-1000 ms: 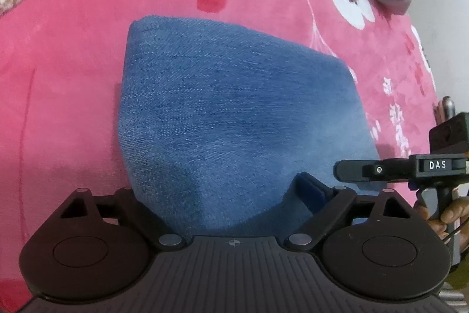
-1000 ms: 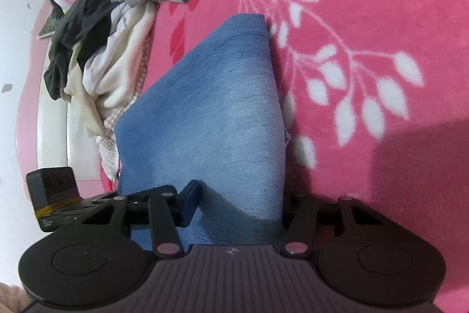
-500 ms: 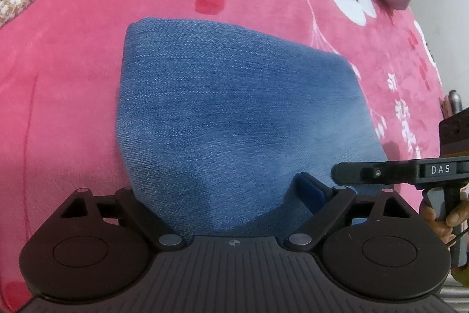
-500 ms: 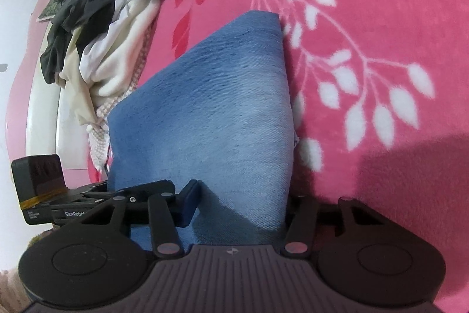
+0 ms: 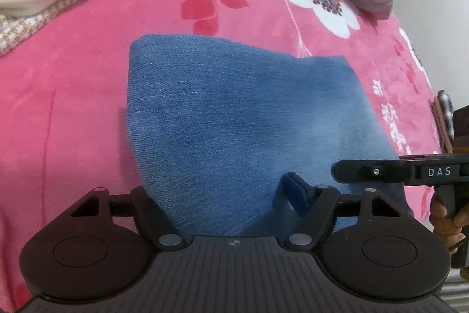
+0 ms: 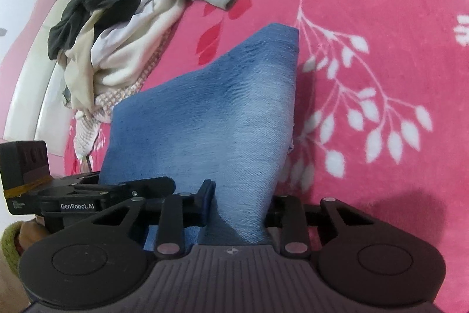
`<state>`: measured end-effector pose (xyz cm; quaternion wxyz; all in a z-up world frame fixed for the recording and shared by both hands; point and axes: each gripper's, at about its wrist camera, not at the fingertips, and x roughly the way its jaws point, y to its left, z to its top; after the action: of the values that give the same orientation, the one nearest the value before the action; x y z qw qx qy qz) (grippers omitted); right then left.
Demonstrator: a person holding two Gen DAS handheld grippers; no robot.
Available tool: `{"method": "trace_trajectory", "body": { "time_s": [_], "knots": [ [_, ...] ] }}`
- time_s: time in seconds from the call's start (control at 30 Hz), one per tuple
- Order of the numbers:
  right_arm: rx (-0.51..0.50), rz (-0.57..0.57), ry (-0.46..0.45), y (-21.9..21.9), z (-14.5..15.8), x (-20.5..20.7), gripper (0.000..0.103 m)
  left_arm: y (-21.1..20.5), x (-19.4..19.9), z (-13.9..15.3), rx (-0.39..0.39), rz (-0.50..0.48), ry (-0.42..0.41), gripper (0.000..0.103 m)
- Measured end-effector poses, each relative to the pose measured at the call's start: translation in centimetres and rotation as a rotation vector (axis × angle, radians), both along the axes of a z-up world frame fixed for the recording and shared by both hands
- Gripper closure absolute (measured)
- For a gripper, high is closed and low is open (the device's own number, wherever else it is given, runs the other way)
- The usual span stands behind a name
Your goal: Fold clothes
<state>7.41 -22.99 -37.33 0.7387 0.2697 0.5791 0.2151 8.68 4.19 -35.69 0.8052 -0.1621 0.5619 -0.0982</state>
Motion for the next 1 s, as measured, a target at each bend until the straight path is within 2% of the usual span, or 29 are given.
{"method": "trace_trajectory", "body": {
  "time_s": [0.1, 0.17, 0.23, 0.33, 0.4, 0.47, 0.6, 0.67, 0.77, 0.83, 0.97, 1.0],
  "knots": [
    [0.039, -0.042, 0.035, -1.5, -0.8, -0.2, 0.07, 0.5, 0.3, -0.7, -0.032, -0.017, 0.01, 0.028],
    [0.065, -0.07, 0.058, -2.5, -1.3, -0.3, 0.065, 1.0, 0.6, -1.4, -0.071, -0.031, 0.024, 0.022],
    [0.09, -0.099, 0.081, -3.4, -1.9, -0.4, 0.059, 2.2, 1.0, -2.6, -0.16, -0.036, 0.063, 0.018],
    [0.129, -0.141, 0.116, -4.9, -2.7, -0.5, 0.054, 3.9, 1.4, -4.0, -0.282, -0.063, 0.101, 0.013],
    [0.168, -0.171, 0.142, -6.0, -3.3, -0.7, 0.052, 4.1, 1.5, -4.1, -0.311, -0.107, 0.098, 0.009],
    [0.235, -0.196, 0.171, -7.1, -4.3, -1.1, 0.051, 3.6, 1.6, -4.2, -0.314, -0.154, 0.081, 0.0],
    [0.304, -0.151, 0.177, -5.8, -5.7, 0.4, 0.051, 1.8, 1.9, -3.8, -0.263, -0.185, 0.035, 0.0],
    [0.322, -0.132, 0.159, -4.6, -6.0, 2.0, 0.05, 2.2, 2.2, -4.0, -0.303, -0.148, 0.038, 0.0],
    [0.333, -0.095, 0.134, -3.3, -6.1, 3.5, 0.05, 3.8, 2.4, -4.7, -0.409, -0.073, 0.047, 0.002],
    [0.342, -0.077, 0.128, -3.2, -6.0, 3.5, 0.052, 4.1, 2.0, -4.9, -0.435, -0.072, 0.05, 0.005],
    [0.353, -0.029, 0.157, -3.6, -5.7, 1.6, 0.052, 4.2, 0.1, -4.6, -0.459, -0.155, 0.079, 0.014],
    [0.354, -0.017, 0.165, -3.7, -5.6, 1.2, 0.052, 4.5, 0.1, -4.8, -0.472, -0.143, 0.083, 0.015]
  ]
}}
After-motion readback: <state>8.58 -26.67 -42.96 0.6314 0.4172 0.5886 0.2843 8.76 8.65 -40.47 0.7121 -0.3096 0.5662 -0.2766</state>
